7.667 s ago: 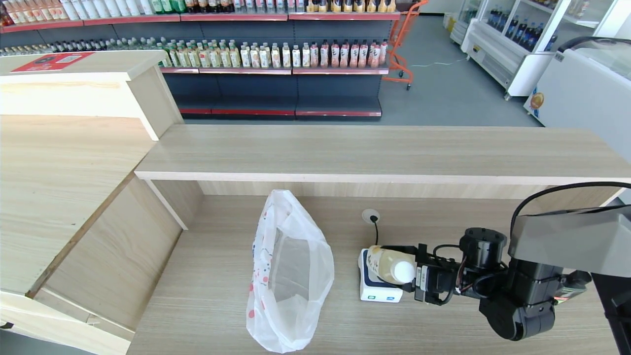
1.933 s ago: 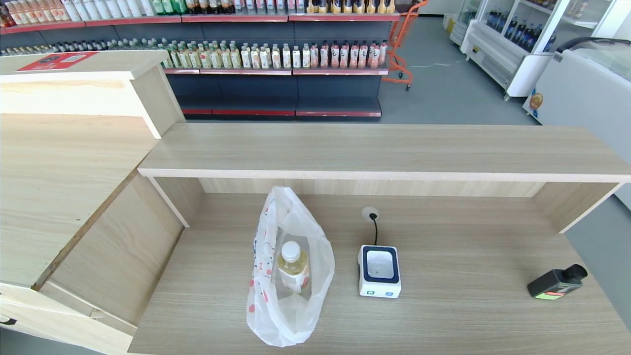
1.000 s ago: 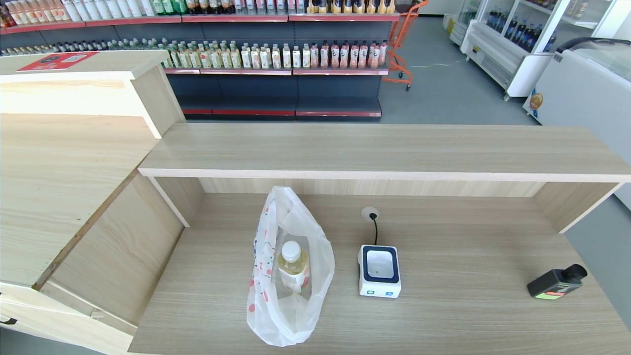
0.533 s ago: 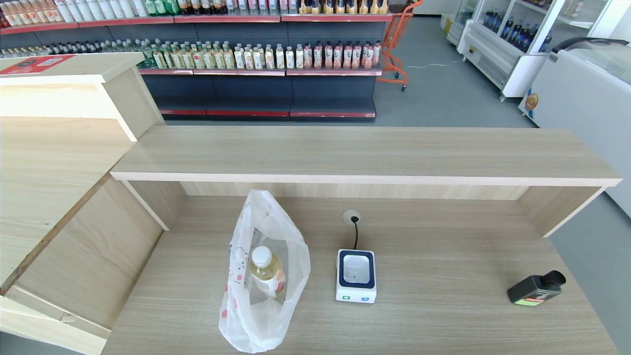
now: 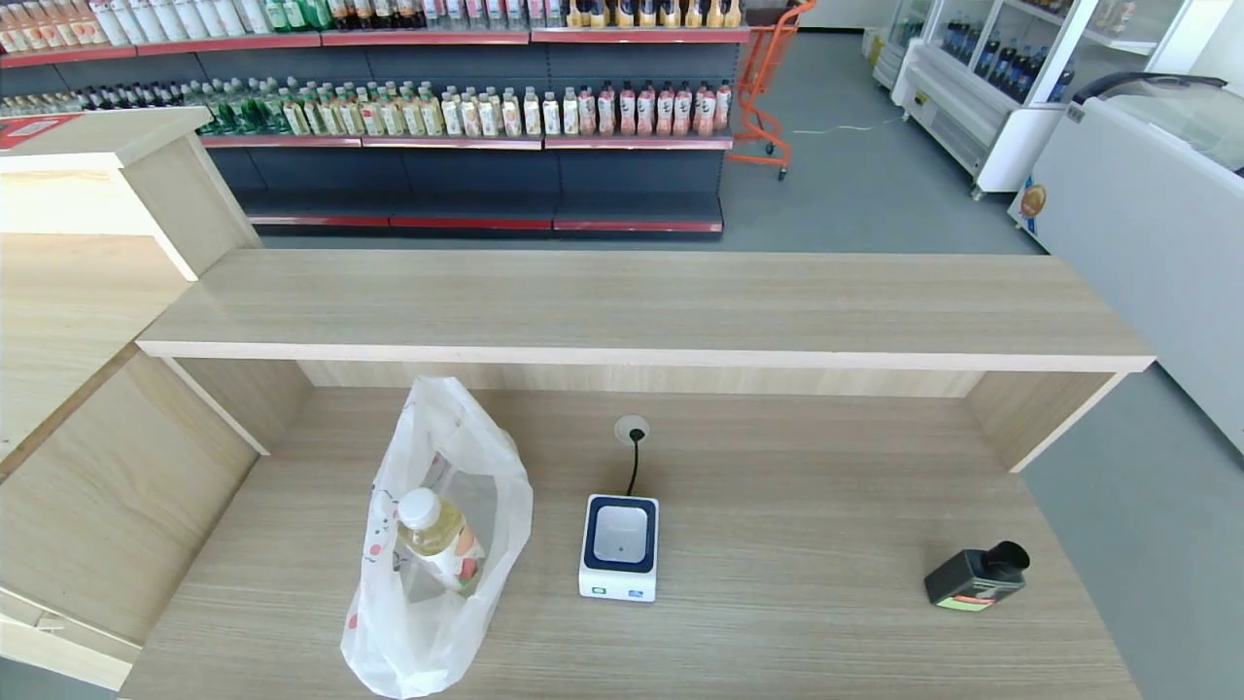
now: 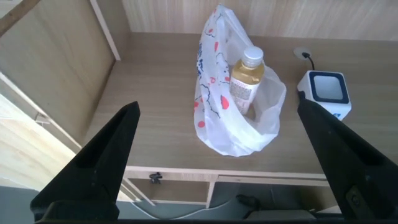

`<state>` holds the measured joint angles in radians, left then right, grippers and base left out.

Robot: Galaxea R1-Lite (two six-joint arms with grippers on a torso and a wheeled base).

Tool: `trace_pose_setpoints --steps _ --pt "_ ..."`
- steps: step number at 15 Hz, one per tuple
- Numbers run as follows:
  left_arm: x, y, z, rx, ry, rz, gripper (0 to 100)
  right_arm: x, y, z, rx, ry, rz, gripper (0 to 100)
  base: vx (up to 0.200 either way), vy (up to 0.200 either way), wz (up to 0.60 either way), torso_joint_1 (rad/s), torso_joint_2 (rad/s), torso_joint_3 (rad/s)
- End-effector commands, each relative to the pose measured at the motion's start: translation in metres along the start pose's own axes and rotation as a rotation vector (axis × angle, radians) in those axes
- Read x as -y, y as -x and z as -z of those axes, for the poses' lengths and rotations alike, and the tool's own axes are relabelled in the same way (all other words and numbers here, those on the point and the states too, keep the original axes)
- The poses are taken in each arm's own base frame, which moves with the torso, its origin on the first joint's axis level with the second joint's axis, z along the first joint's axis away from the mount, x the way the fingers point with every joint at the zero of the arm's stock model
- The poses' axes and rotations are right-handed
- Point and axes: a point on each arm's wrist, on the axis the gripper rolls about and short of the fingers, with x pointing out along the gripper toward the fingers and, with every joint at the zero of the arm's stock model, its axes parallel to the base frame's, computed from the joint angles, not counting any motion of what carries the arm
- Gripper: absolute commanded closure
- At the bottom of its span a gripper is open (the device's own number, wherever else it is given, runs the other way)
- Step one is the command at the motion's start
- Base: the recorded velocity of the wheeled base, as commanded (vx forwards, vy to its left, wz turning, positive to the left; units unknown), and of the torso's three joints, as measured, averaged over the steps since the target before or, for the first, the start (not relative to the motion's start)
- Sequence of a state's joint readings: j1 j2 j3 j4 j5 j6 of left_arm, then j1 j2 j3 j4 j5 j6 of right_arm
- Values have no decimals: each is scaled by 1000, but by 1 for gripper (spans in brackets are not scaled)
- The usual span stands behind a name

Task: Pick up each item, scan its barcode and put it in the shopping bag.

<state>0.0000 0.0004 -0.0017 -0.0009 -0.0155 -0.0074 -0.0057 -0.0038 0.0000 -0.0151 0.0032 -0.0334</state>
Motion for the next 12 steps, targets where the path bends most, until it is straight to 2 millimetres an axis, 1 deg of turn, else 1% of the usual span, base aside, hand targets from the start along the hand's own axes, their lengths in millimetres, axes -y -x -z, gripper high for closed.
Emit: trace_pose_setpoints --steps 1,5,12 --pt "0 0 0 1 -4 0 0 0 0 0 -4 0 0 0 0 -200 0 7 -7 2" --pt "0 0 0 1 -1 1 0 0 0 0 -5 0 0 0 0 0 0 0 0 0" --pt "0 0 0 3 26 -2 0 0 0 1 -14 -10 3 0 -200 0 0 6 4 1"
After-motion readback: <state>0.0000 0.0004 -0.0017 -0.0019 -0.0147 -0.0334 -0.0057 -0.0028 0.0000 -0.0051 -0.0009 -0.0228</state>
